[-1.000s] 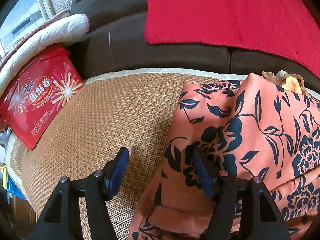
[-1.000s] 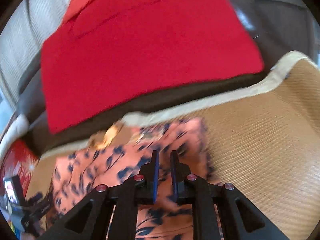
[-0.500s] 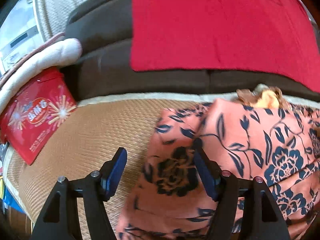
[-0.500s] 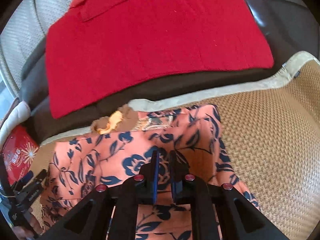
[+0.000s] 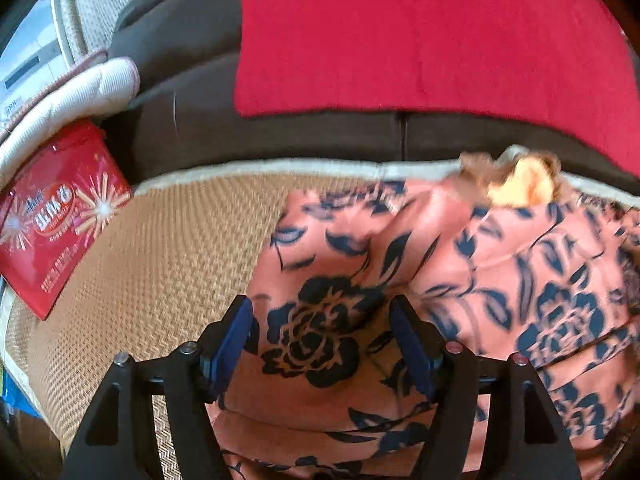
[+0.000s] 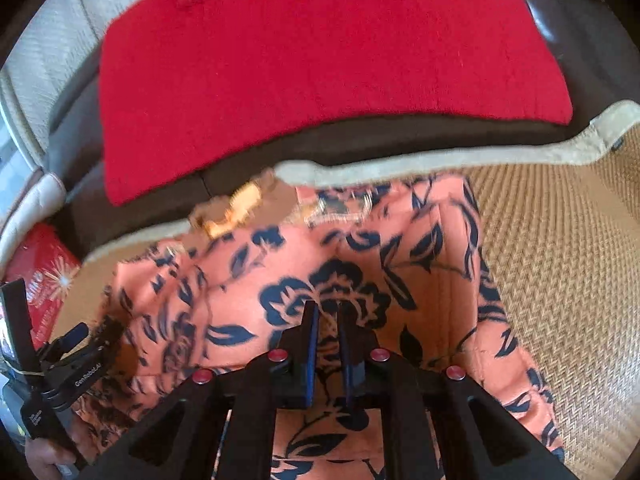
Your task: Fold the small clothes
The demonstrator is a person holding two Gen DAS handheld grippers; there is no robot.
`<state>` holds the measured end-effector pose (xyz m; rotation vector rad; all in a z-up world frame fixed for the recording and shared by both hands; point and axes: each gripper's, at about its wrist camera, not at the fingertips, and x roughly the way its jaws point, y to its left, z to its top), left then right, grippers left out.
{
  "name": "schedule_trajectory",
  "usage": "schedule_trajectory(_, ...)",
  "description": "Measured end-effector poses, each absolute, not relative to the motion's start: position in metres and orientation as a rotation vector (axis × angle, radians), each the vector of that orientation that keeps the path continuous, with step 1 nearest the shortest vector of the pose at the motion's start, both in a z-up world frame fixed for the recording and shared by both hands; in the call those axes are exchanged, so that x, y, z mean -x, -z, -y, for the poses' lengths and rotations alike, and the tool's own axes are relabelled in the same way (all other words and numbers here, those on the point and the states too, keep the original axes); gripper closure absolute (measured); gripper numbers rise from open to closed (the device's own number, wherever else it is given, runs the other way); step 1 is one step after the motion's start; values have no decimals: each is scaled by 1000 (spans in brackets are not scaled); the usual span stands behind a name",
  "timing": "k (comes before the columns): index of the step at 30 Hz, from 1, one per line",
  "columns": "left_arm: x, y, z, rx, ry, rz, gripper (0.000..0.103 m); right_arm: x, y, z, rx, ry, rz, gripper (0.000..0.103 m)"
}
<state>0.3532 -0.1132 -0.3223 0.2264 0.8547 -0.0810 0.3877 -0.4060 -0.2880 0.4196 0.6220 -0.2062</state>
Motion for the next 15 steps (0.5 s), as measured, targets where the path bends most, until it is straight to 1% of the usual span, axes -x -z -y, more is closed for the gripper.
schedule_trajectory(2,-349,318,119,-227,94,-830,31,-380,283,408,-421,187,-600,90)
schedule_trajectory(4,-349,324,123,-245,100,-860,31,-383,285,411,-426,169,-612,90)
schedule_trajectory(6,-352,337,130,-271,88,-917,31,-384,288,411,-427,168,-653,90)
schedule_trajectory(8,-354,341,128,-262,86,-933,31,-396,296,407,-420,175,-712,90)
schedule_trajectory(12,-352,335,126,-238,90,-934,31,-409,302,403,-406,171,-730,90)
schedule_trajectory(15,-351,323,118,-217,89,-900,31,-399,296,406,-413,171,-705,90)
